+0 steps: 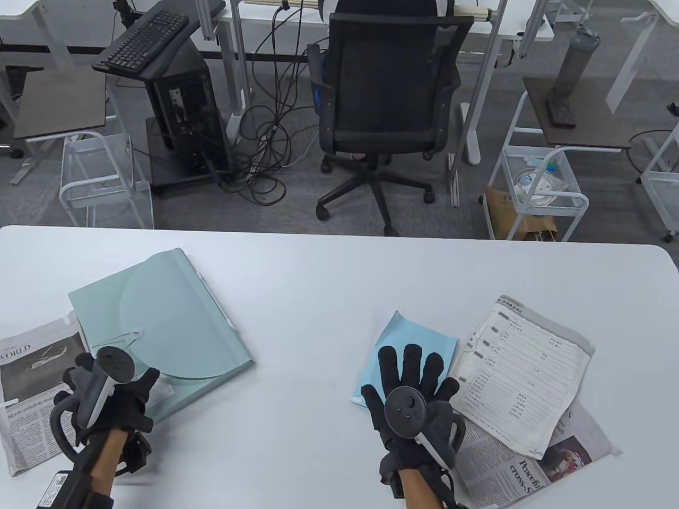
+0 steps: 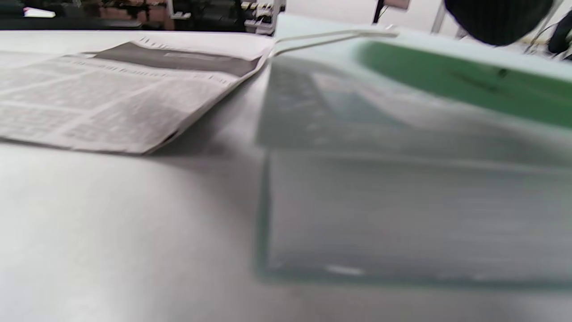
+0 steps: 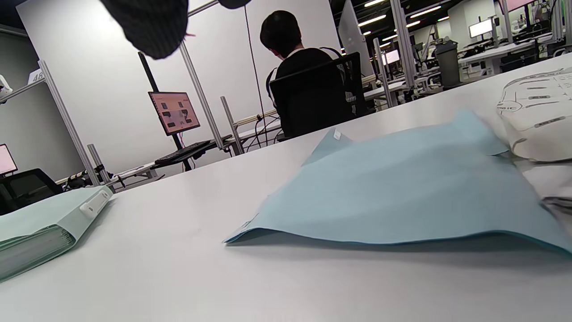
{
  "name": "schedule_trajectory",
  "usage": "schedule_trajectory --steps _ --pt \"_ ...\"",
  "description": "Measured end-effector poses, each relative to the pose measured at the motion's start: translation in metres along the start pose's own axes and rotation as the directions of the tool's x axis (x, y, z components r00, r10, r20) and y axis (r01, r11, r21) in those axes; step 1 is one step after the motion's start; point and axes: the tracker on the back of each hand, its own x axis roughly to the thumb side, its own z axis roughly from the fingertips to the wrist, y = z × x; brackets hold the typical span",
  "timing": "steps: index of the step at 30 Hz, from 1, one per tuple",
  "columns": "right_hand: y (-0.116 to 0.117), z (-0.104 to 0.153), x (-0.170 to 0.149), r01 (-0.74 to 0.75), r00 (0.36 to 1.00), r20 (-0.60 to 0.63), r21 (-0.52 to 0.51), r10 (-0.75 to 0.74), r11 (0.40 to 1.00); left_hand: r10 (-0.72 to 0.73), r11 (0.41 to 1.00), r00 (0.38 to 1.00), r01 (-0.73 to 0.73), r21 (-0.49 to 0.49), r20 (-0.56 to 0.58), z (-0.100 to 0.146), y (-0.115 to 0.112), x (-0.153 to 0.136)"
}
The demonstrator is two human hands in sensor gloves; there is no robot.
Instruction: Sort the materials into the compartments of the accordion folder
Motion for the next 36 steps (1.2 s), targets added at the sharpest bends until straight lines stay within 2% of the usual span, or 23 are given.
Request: schedule_trajectory --steps 3,7,15,22,31,36 --pt "0.000 0.000 0.000 0.001 1.000 0.003 0.001 -0.001 1.000 -0.020 0.996 0.999 0.017 -0.091 -0.028 -0.007 -0.008 -0.004" --pt "0.002 -0.001 0.001 0.003 1.000 0.001 0.012 -0.003 1.000 -0.053 0.993 0.998 0.047 -0.108 -0.046 -0.011 -0.013 -0.002" --pt "0.005 -0.002 0.000 -0.009 1.000 -0.006 0.018 0.009 1.000 -0.075 0.996 0.992 0.070 -0.054 -0.098 -0.013 -0.014 0.002" --pt "0.005 -0.003 0.000 -0.010 1.000 -0.009 0.014 0.010 1.000 -0.187 0.977 0.972 0.200 0.079 -0.145 -0.004 -0.016 0.012" --pt "0.004 -0.003 -0.003 0.016 1.000 -0.014 0.017 -0.015 1.000 -0.029 0.999 0.991 0.032 0.023 -0.129 -0.008 -0.017 -0.001" --pt "0.004 -0.002 -0.006 0.022 1.000 -0.023 0.013 -0.021 1.000 0.093 0.995 0.991 -0.089 0.041 -0.095 -0.004 -0.007 -0.006"
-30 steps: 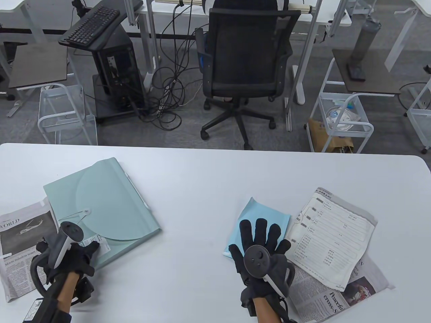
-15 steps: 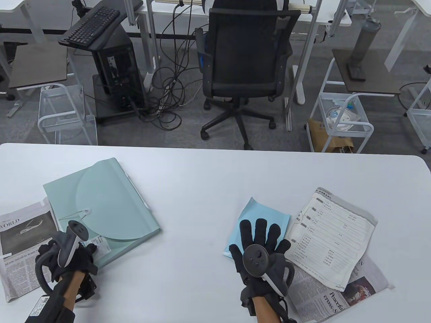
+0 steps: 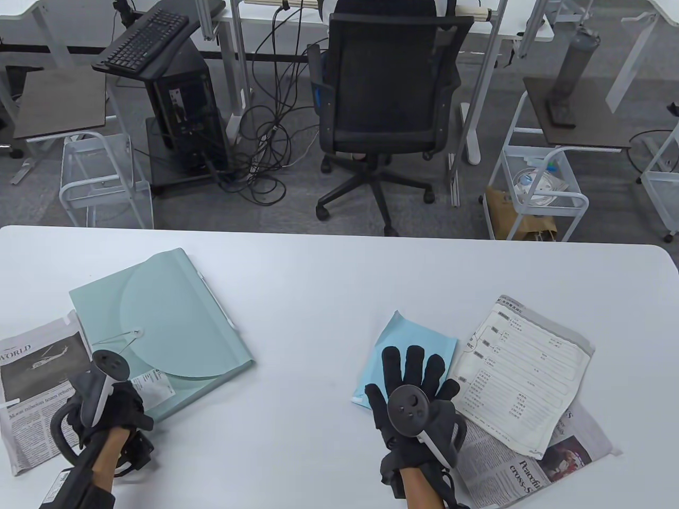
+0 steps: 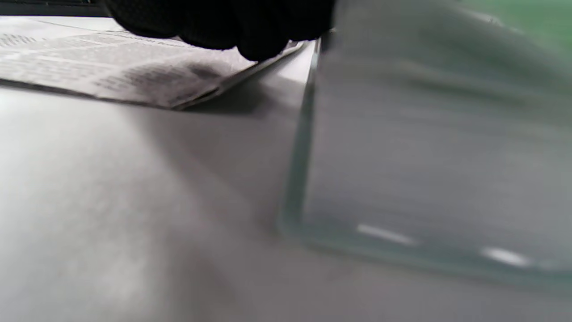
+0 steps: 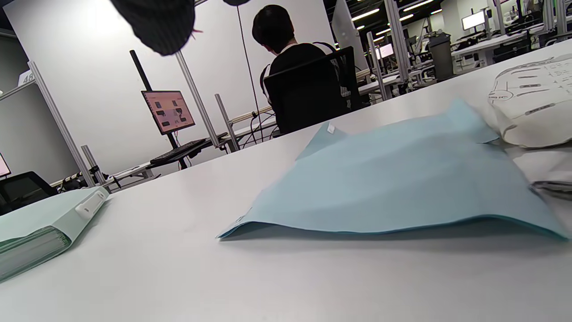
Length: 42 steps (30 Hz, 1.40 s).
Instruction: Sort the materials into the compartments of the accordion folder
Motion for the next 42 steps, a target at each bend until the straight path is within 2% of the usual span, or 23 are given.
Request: schedule_trajectory --steps 5,10,15,17,19,22,23,25,27,30,32,34,35,39,42 --pt "-0.003 0.001 0.000 0.006 1.000 0.004 -0.015 -0.006 1.000 0.162 0.987 0.985 -0.162 0.005 0.058 0.011 0.019 -0.002" --pt "-0.004 0.002 0.001 0.004 1.000 0.015 -0.026 -0.004 1.000 0.274 0.962 0.958 -0.273 -0.023 0.090 0.016 0.025 -0.004" --pt "-0.006 0.003 0.001 -0.002 1.000 0.024 -0.040 0.003 0.999 0.464 0.882 0.880 -0.448 -0.146 0.103 0.011 0.020 -0.013" --pt "-0.007 0.003 0.000 0.005 1.000 0.023 -0.045 -0.004 0.999 0.502 0.863 0.859 -0.491 -0.117 0.098 0.013 0.022 -0.015" --pt "-0.008 0.004 0.000 0.007 1.000 0.020 -0.049 -0.006 0.999 0.588 0.807 0.803 -0.575 -0.137 0.097 0.013 0.023 -0.018" --pt "-0.008 0.005 -0.001 0.013 1.000 0.022 -0.050 -0.012 0.999 0.716 0.680 0.695 -0.671 -0.295 0.070 0.010 0.019 -0.019" --pt "-0.008 0.004 -0.001 0.013 1.000 0.023 -0.051 -0.012 0.999 0.725 0.670 0.686 -0.678 -0.301 0.068 0.009 0.017 -0.019" --pt "-0.009 0.004 0.000 0.012 1.000 0.024 -0.052 -0.010 0.999 0.743 0.642 0.663 -0.668 -0.376 0.092 0.005 0.011 -0.015" --pt "-0.009 0.004 -0.001 0.021 1.000 0.024 -0.056 -0.020 0.998 0.774 0.597 0.629 -0.687 -0.414 0.072 0.006 0.006 -0.013" --pt "-0.010 0.005 -0.004 0.029 1.000 0.013 -0.058 -0.028 0.998 0.854 0.490 0.510 -0.728 -0.479 0.099 0.009 0.004 -0.007" --pt "-0.010 0.005 -0.006 0.037 0.999 0.009 -0.059 -0.037 0.998 0.881 0.459 0.450 -0.735 -0.499 0.148 0.013 0.010 -0.003" --pt "-0.011 0.005 -0.006 0.039 0.999 0.006 -0.059 -0.038 0.998 0.874 0.482 0.436 -0.720 -0.499 0.214 0.017 0.017 -0.002" --pt "-0.011 0.005 -0.007 0.040 0.999 0.005 -0.059 -0.040 0.997 0.879 0.474 0.408 -0.705 -0.528 0.244 0.020 0.022 -0.001" --pt "-0.011 0.005 -0.007 0.050 0.999 0.005 -0.058 -0.049 0.997 0.935 0.349 0.288 -0.639 -0.686 0.208 0.030 0.019 0.011" --pt "-0.011 0.005 -0.007 0.057 0.998 0.007 -0.056 -0.057 0.997 0.944 0.321 0.262 -0.576 -0.752 0.202 0.038 0.013 0.023"
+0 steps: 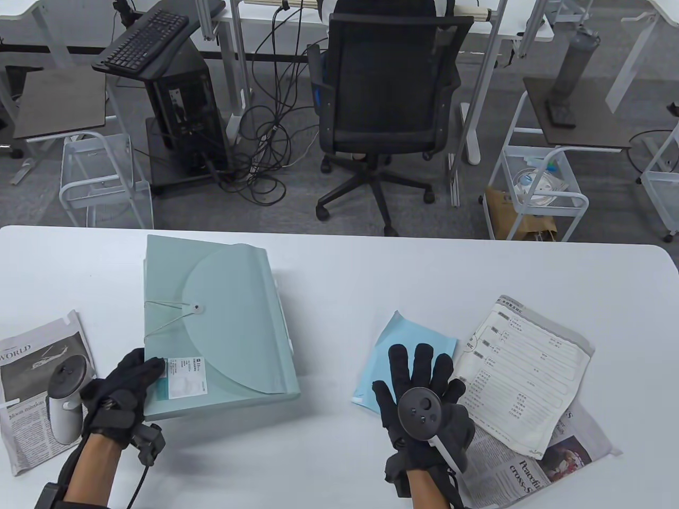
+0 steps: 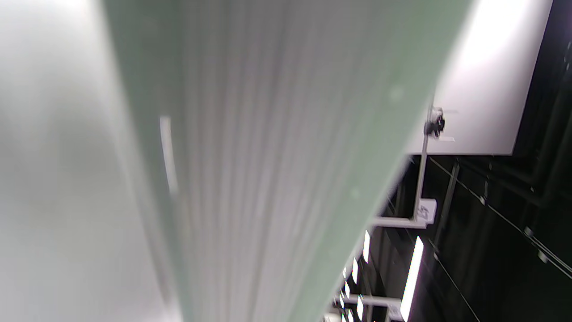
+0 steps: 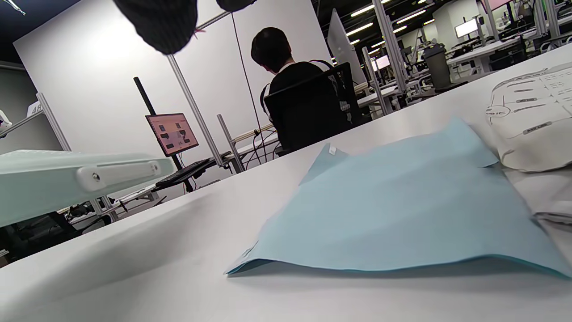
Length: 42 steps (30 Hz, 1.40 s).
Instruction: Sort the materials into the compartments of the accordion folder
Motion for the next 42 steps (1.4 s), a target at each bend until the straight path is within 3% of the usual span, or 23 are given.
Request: schedule_trajectory --steps 7,12,17,20,23,26,28,30,38,42 --pt "0.002 0.000 0.002 0.006 1.000 0.012 0.016 -0.006 1.000 -0.049 0.997 0.998 0.045 -0.067 -0.050 -0.009 -0.042 -0.013" --pt "0.004 -0.001 0.004 0.017 0.999 0.032 0.044 -0.019 0.999 -0.131 0.987 0.980 0.116 -0.107 -0.147 -0.011 -0.067 -0.031" --pt "0.010 -0.002 0.010 0.025 0.998 0.062 0.103 -0.031 0.994 -0.287 0.957 0.915 0.260 -0.128 -0.282 -0.011 -0.085 -0.035" --pt "0.016 -0.004 0.015 0.035 0.995 0.087 0.167 -0.050 0.985 -0.476 0.878 0.825 0.466 -0.108 -0.304 -0.011 -0.087 -0.030" --pt "0.029 -0.006 0.022 0.044 0.990 0.117 0.279 -0.080 0.959 -0.655 0.740 0.697 0.669 -0.064 -0.291 -0.013 -0.088 -0.022" --pt "0.042 -0.007 0.029 0.031 0.987 0.138 0.367 -0.087 0.930 -0.729 0.661 0.624 0.748 -0.054 -0.283 -0.014 -0.089 -0.019" --pt "0.049 -0.007 0.035 0.013 0.983 0.163 0.404 -0.086 0.914 -0.807 0.554 0.512 0.829 -0.077 -0.296 -0.012 -0.090 -0.014" --pt "0.054 -0.006 0.039 0.010 0.979 0.180 0.433 -0.097 0.901 -0.856 0.473 0.449 0.880 -0.040 -0.259 -0.011 -0.092 -0.008" --pt "0.069 -0.003 0.049 -0.032 0.971 0.219 0.511 -0.094 0.859 -0.901 0.400 0.368 0.910 -0.112 -0.232 -0.028 -0.108 0.012" --pt "0.078 -0.002 0.051 -0.104 0.971 0.237 0.513 -0.024 0.852 -0.941 0.295 0.256 0.940 -0.168 -0.221 -0.048 -0.123 0.010"
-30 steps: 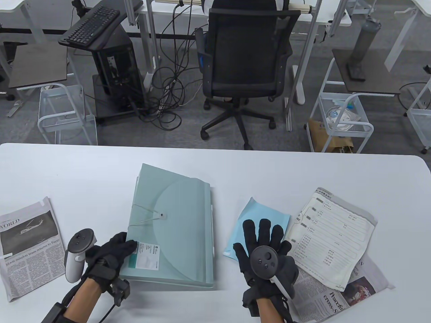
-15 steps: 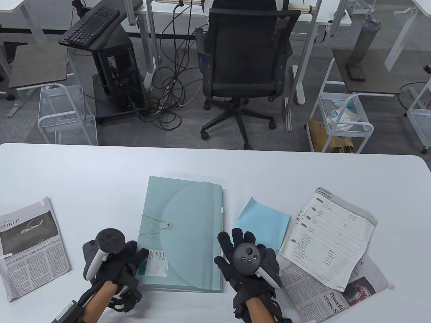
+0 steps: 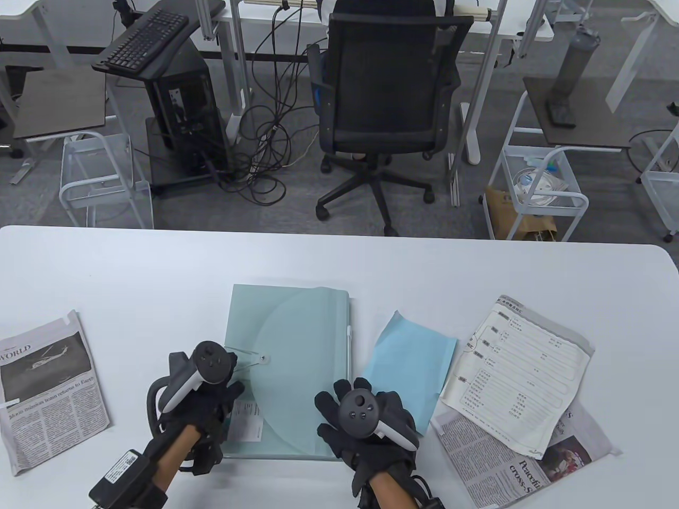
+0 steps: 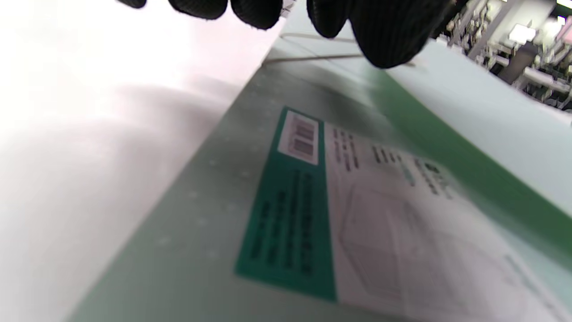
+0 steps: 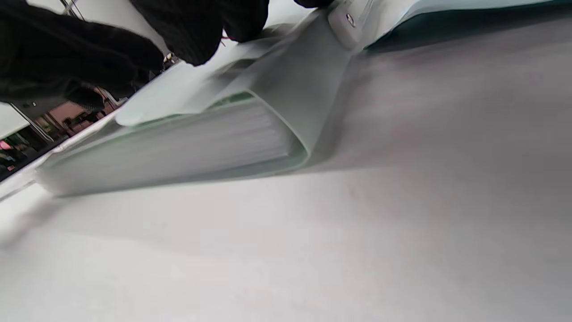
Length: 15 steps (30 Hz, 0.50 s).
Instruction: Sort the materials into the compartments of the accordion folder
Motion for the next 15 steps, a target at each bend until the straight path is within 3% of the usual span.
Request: schedule_trajectory --steps 4,7,11,15 --pt "0.003 -0.003 0.001 -0.002 1.000 -0.017 0.015 0.002 1.000 -0.120 0.992 0.992 0.121 0.025 -0.049 -0.010 -0.006 0.014" --pt "0.004 -0.004 0.002 -0.009 1.000 -0.021 0.025 0.010 1.000 -0.253 0.958 0.964 0.261 0.117 -0.083 -0.016 -0.012 0.020" --pt "0.004 -0.005 0.003 -0.015 1.000 -0.023 0.030 0.015 0.999 -0.258 0.959 0.964 0.264 0.103 -0.069 -0.019 -0.014 0.021" --pt "0.003 -0.006 0.002 0.017 1.000 -0.018 0.028 -0.017 0.999 -0.236 0.959 0.970 0.242 0.150 -0.055 -0.016 -0.008 0.024"
